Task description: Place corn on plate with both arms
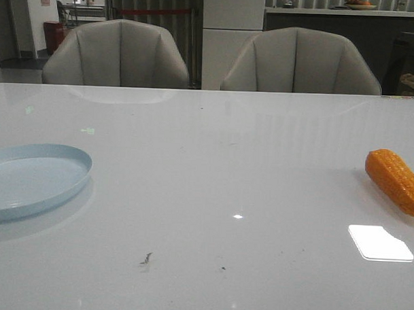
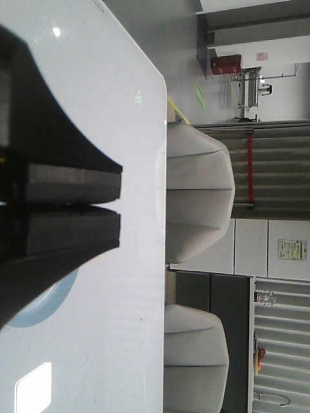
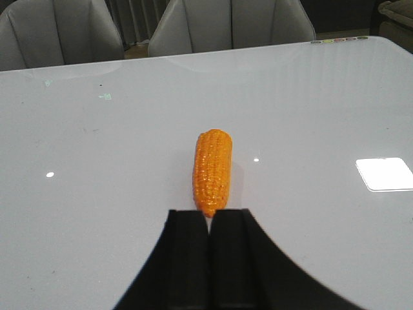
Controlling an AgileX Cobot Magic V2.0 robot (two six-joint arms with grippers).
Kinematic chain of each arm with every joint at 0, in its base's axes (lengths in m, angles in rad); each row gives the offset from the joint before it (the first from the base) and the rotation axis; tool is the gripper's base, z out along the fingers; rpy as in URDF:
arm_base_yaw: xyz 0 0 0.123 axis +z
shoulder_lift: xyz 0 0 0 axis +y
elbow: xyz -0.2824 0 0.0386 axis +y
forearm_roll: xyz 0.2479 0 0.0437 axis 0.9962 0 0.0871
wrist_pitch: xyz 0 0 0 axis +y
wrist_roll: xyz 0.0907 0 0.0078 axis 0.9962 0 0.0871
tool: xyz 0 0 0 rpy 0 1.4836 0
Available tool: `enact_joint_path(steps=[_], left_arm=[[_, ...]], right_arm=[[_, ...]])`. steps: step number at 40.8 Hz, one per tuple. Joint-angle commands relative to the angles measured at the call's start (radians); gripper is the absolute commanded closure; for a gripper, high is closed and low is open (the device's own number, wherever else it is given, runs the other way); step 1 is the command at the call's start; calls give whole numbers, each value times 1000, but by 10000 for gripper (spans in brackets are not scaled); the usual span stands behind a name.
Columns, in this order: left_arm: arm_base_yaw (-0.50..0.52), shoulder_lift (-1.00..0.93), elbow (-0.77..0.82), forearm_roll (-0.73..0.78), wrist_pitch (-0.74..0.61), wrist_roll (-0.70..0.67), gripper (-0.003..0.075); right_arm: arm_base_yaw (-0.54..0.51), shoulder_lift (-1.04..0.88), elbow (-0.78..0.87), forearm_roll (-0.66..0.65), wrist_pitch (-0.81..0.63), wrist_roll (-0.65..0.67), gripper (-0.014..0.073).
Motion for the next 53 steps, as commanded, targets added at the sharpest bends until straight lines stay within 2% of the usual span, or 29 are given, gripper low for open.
enact_joint_path(steps=[1, 14, 19, 25, 31, 36, 45, 53], left_arm=[[-6, -9, 38, -3, -79, 0, 627], [-6, -9, 38, -3, -81, 0, 627], [-6, -9, 38, -3, -120, 0, 627], [-6, -9, 24, -4, -291, 0, 627], [-6, -9, -81, -4, -303, -3, 627], [-6, 6, -202, 10, -261, -3, 627], [-6, 136, -449, 108, -93, -3, 627], [-6, 319, -607, 108, 62, -3, 627]], right_arm=[[-1, -18, -25, 1, -80, -3, 554], [-1, -18, -25, 1, -84, -3, 554], [-1, -18, -25, 1, -96, -3, 554], [-1, -18, -26, 9, -230, -3, 554], [-1, -18, -108, 9, -337, -2, 554], [-1, -15, -261, 9, -283, -2, 554], [-1, 116, -565, 9, -9, -2, 554], [-1, 313, -747, 9, 7, -2, 554]])
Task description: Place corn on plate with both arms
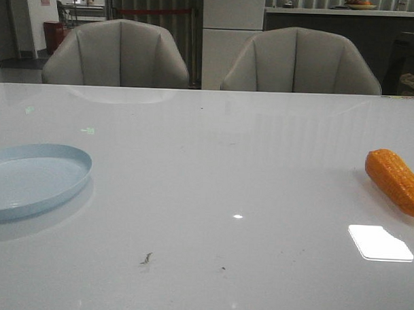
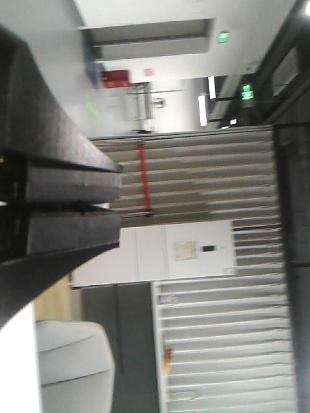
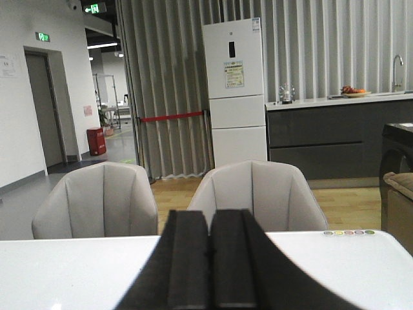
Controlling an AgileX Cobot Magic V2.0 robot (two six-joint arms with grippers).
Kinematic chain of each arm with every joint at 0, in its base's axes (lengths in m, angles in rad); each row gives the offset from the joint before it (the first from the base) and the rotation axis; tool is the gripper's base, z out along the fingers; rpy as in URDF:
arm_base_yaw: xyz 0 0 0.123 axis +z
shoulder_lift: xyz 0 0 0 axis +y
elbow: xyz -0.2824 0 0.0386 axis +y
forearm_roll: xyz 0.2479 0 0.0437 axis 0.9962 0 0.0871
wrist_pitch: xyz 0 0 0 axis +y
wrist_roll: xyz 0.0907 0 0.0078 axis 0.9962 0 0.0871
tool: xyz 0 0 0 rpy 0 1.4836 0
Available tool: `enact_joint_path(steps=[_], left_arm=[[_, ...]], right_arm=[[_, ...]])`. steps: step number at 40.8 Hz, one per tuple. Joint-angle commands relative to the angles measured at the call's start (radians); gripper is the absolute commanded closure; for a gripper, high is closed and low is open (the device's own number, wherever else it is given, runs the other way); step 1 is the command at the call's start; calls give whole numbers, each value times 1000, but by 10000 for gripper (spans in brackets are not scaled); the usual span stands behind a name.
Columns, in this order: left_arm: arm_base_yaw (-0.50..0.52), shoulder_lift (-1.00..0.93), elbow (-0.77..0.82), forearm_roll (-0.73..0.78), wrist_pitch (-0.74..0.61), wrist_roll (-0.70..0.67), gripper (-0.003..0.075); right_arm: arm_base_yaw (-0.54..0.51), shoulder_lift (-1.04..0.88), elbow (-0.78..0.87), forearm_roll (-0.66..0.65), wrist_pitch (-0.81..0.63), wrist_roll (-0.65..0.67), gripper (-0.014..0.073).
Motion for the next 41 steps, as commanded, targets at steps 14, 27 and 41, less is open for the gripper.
enact_joint_path(steps=[14, 27, 41], left_arm=[[-6, 354, -87, -1, 17, -3, 627], [-6, 567, -87, -1, 147, -3, 488], [25, 723, -100, -53, 145, -34, 226]], right_arm=[[-1, 387, -109, 5, -1, -2, 554], [-1, 565, -109, 5, 117, -2, 265], [-1, 673, -109, 5, 134, -2, 101]])
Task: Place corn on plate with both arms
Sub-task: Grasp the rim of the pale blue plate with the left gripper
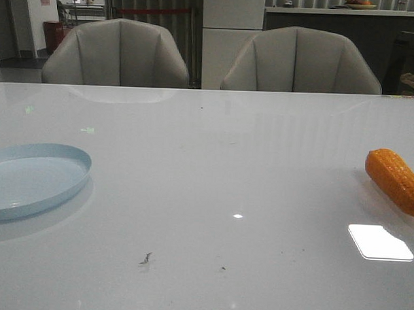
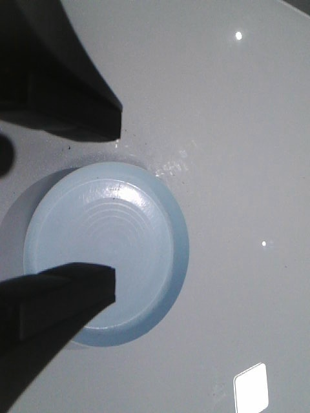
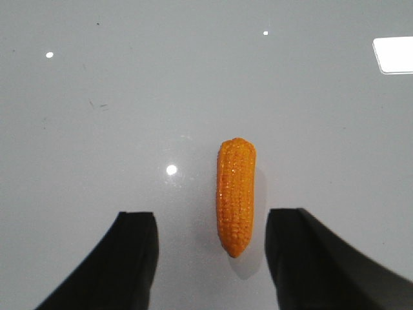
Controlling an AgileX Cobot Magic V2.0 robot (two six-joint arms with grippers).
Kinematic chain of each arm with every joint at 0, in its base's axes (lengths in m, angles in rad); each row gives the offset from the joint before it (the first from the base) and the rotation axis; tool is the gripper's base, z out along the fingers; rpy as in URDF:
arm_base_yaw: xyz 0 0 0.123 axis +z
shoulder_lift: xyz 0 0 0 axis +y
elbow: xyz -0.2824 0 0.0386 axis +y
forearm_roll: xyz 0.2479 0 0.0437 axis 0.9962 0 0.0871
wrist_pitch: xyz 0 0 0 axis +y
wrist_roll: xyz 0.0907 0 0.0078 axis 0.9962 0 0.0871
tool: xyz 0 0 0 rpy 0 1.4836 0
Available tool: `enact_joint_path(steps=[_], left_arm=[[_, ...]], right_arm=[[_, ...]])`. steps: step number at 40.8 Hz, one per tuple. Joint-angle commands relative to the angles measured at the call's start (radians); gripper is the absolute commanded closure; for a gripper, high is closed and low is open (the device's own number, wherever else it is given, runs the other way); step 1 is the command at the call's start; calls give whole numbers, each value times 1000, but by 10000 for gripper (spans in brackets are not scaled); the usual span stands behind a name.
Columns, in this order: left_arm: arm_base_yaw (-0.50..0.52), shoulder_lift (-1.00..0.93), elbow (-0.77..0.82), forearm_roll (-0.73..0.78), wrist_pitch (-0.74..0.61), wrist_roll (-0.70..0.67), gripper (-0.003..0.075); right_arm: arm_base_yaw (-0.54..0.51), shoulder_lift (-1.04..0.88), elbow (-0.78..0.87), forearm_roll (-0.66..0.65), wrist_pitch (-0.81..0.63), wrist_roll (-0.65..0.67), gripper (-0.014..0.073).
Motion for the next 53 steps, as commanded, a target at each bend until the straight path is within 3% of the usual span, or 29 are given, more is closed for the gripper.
enact_joint_path(steps=[1, 10, 25, 38, 53], left_arm=[[28, 34, -57, -41, -82, -37, 226], [99, 202, -194, -53, -19, -39, 226], [130, 603, -475, -60, 240, -39, 227], [130, 822, -582, -60, 256, -39, 227], [130, 919, -593, -62, 254, -39, 228]], right_arm=[[-1, 18, -32, 5, -67, -2, 101], [-1, 47, -32, 5, -69, -2, 101], [-1, 49, -32, 5, -70, -2, 101], [-1, 49, -32, 5, -70, -2, 101], [-1, 49, -32, 5, -72, -2, 101]])
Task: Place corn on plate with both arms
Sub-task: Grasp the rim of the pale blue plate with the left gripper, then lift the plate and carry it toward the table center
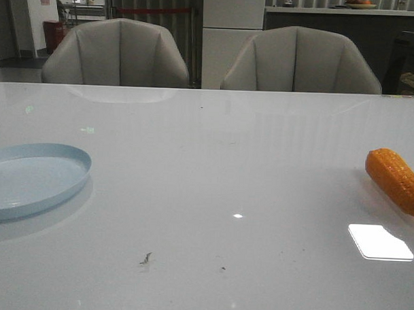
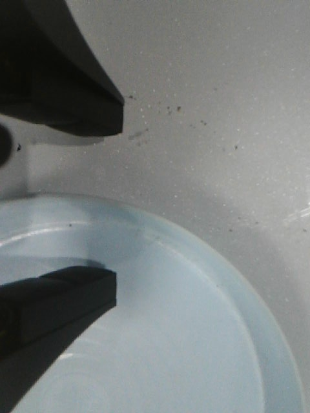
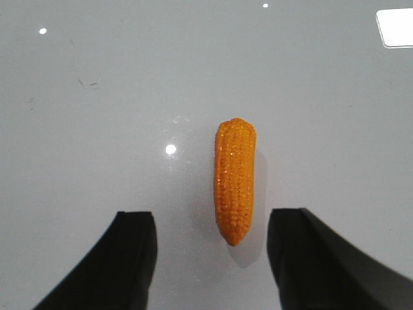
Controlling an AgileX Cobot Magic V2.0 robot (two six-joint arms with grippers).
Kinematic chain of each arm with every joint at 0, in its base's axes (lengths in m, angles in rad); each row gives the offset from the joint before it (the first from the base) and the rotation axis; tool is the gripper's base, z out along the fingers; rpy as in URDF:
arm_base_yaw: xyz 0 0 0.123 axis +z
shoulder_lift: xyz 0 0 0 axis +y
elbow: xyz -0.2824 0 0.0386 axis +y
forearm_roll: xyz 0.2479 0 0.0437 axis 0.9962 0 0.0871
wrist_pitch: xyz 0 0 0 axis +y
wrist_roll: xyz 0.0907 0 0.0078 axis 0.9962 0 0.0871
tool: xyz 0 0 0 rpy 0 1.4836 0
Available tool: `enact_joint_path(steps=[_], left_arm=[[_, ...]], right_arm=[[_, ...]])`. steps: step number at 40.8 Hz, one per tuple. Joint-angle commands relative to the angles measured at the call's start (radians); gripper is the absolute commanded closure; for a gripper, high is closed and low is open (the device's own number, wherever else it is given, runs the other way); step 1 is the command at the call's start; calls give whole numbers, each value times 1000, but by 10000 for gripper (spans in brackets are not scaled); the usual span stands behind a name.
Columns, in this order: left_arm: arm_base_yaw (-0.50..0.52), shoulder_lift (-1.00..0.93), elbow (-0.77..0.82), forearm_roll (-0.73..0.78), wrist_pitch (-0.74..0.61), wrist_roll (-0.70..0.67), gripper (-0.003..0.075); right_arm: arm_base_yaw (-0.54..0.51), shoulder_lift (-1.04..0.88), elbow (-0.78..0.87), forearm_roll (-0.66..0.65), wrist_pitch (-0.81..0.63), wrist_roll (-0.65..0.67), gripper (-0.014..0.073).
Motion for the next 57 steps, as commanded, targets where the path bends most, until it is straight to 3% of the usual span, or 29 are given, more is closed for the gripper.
enact_joint_path(steps=[1, 6, 15, 22, 27, 41, 48, 57], left_arm=[[2, -34, -30, -16, -29, -9, 231], [2, -34, -30, -22, -25, -9, 330], [2, -34, -30, -23, -19, -9, 635], [2, -34, -48, -54, -24, -9, 627], [2, -38, -100, -204, 12, -9, 627], [-15, -38, -340, -513, 267, -9, 627], [-81, -38, -423, -584, 335, -9, 627], [-220, -36, -439, -613, 273, -9, 627]], right_arm=[[-3, -7, -32, 5, -72, -5, 101], [-3, -7, -32, 5, -72, -5, 101], [-3, -7, -32, 5, -72, -5, 101], [-3, -7, -32, 5, -73, -5, 101], [-3, -7, -32, 5, -73, -5, 101], [-3, -7, -32, 5, -73, -5, 101], [-3, -7, -32, 5, -75, -5, 101], [-3, -7, -32, 5, -75, -5, 101]])
